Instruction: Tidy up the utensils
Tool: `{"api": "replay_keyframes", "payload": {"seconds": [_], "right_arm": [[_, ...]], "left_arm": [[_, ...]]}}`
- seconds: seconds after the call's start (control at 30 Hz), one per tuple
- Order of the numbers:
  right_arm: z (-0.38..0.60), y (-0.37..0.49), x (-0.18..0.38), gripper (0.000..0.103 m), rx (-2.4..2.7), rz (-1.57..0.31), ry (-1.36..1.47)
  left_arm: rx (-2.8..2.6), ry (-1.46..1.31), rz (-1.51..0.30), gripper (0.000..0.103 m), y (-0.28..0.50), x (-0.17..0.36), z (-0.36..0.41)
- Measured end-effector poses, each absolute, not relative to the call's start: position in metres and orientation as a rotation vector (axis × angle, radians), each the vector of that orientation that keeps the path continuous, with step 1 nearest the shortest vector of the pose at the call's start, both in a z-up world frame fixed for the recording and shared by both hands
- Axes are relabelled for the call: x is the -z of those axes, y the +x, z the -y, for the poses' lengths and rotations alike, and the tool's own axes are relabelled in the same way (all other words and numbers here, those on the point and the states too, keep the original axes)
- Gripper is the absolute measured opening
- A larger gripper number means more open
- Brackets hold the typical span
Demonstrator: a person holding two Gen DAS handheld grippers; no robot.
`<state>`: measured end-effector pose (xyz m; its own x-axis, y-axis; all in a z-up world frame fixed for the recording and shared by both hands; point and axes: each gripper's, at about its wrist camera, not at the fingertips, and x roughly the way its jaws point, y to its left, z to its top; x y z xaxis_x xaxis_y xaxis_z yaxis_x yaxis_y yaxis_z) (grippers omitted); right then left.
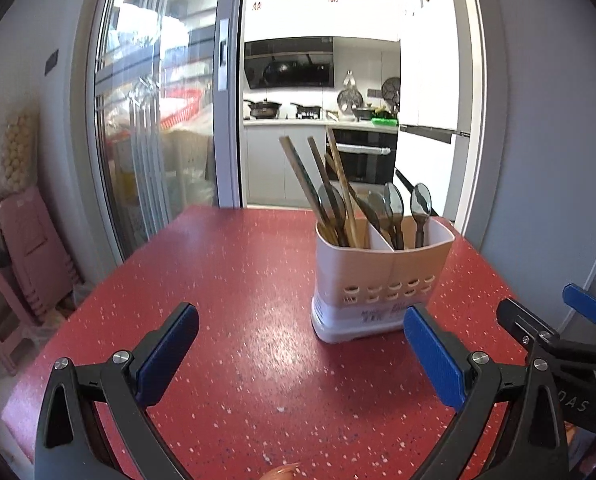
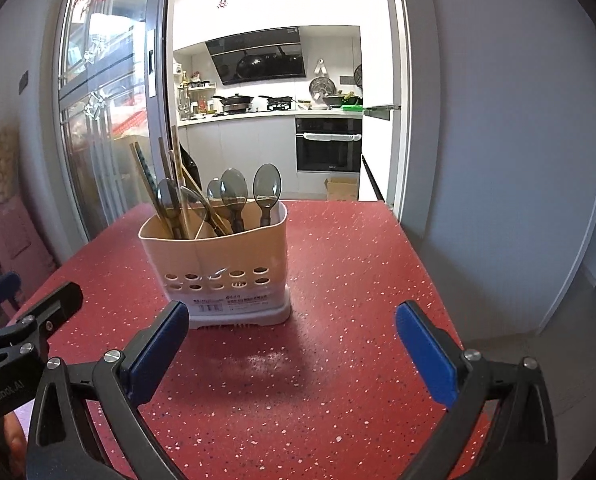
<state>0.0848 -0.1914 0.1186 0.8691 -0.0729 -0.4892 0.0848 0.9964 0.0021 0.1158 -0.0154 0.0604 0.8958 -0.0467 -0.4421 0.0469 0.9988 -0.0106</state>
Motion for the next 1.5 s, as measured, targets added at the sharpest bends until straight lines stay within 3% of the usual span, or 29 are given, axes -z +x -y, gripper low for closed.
{"api": "replay_keyframes", "payload": {"seconds": [1.5], "right_arm": [[0.196, 0.086, -0.115, 0.103, 0.136, -0.475, 0.022]], "left_arm": [[0.01, 0.0, -0.48, 0.103, 0.126, -0.05, 0.007]]}}
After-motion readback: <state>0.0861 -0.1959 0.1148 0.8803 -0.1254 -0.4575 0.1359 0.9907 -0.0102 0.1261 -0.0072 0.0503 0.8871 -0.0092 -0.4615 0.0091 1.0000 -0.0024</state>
